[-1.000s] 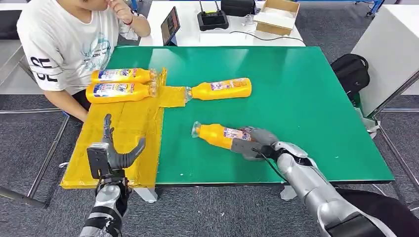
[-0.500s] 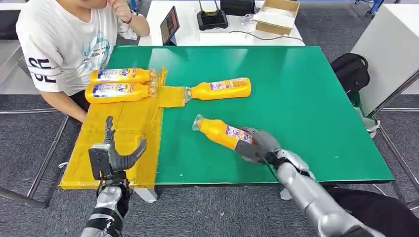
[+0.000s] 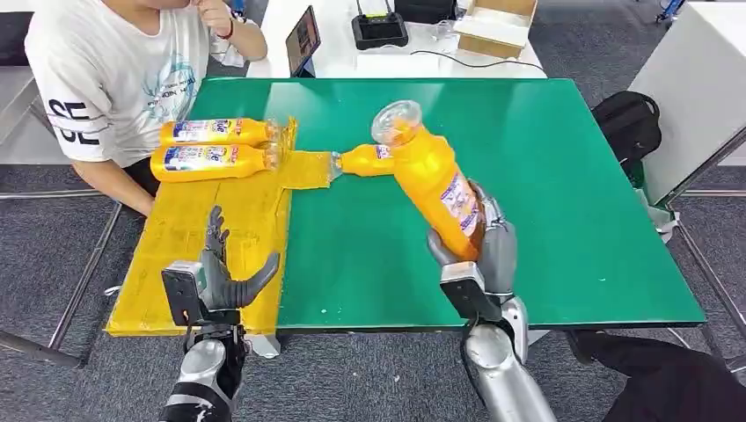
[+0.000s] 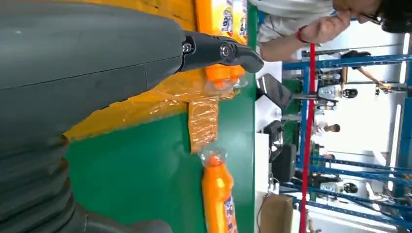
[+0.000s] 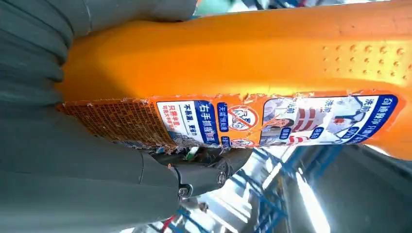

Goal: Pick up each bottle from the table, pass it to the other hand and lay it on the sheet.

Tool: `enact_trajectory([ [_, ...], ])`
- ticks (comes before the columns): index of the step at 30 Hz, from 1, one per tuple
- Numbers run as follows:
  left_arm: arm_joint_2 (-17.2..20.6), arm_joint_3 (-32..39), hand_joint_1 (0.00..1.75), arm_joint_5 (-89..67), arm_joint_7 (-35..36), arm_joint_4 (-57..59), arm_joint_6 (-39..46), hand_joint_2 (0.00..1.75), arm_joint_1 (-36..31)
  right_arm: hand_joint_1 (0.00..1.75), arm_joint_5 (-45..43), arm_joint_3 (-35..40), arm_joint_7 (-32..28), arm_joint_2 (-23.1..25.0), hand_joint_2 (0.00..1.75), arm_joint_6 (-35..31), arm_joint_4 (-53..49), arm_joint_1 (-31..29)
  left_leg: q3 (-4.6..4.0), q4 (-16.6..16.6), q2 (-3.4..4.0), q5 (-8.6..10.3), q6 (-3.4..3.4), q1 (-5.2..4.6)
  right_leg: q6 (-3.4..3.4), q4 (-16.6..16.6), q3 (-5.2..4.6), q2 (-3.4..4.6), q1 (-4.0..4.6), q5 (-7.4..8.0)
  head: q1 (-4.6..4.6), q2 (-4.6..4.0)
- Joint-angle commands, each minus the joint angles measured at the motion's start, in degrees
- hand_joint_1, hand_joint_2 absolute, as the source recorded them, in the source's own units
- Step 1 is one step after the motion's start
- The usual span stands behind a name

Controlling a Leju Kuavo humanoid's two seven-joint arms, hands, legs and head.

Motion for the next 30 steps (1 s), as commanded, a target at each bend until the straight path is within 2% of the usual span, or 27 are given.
enact_trajectory([
  [1, 1.2, -7.5, 0.00, 7.3, 4.6, -5.1, -9.5, 1.75, 1.4, 1.75, -3.0, -5.6, -4.8, 3.0, 1.75, -4.7, -4.0, 1.3, 0.15, 0.0, 0.02, -0.10, 0.04, 0.01, -0.17, 0.0, 0.14, -0.06, 0.05, -0.11, 0.00, 0.00],
  [5, 2.3, -11.7, 0.00, 14.2, 7.7, -6.5, -18.9, 1.75, 2.1, 1.75, -2.3, -3.4, -7.1, 1.9, 1.75, -0.4, -0.1, 1.4, 0.28, 0.0, 0.06, -0.13, 0.07, 0.03, -0.17, 0.0, 0.25, -0.02, 0.09, -0.12, 0.00, 0.00],
  [12, 3.1, -15.0, 0.00, 18.2, 8.3, -7.3, -25.2, 1.75, 1.9, 1.75, 1.6, 4.4, -9.0, 3.6, 1.75, 4.7, 6.5, 1.7, 0.07, -0.1, 0.15, -0.07, 0.01, 0.05, -0.12, -0.1, 0.05, 0.09, 0.09, -0.02, 0.02, 0.00],
  [15, 3.3, -16.2, 0.00, 19.6, 8.7, -7.1, -27.8, 1.75, 1.4, 1.75, 3.3, 9.0, -8.6, 4.5, 1.75, 6.3, 12.8, -0.4, 0.33, -0.1, 0.33, -0.16, 0.03, 0.08, -0.23, -0.1, 0.25, 0.23, 0.14, -0.06, 0.00, 0.00],
  [25, 2.9, -18.3, 0.00, 17.9, 8.7, -5.5, -28.9, 1.75, 0.4, 1.75, 6.8, 18.2, -4.9, 7.7, 1.75, 10.6, 28.1, -6.0, 0.10, -0.1, 0.21, -0.06, 0.03, 0.08, -0.13, -0.1, 0.05, 0.14, 0.11, -0.01, 0.02, 0.00],
  [29, 2.6, -18.2, 0.00, 17.5, 8.9, -4.8, -28.6, 1.75, 0.1, 1.75, 7.0, 20.3, -4.8, 8.8, 1.75, 11.4, 32.1, -6.1, 0.60, -0.2, 0.31, -0.23, 0.09, 0.09, -0.35, -0.1, 0.53, 0.16, 0.18, -0.15, 0.00, 0.00],
  [30, 2.6, -18.2, 0.00, 17.5, 8.9, -4.7, -28.5, 1.75, 0.1, 1.75, 7.1, 20.9, -4.9, 9.2, 1.75, 11.9, 33.0, -6.0, 0.45, -0.2, 0.32, -0.18, 0.05, 0.11, -0.28, -0.1, 0.35, 0.19, 0.18, -0.10, 0.02, 0.00],
])
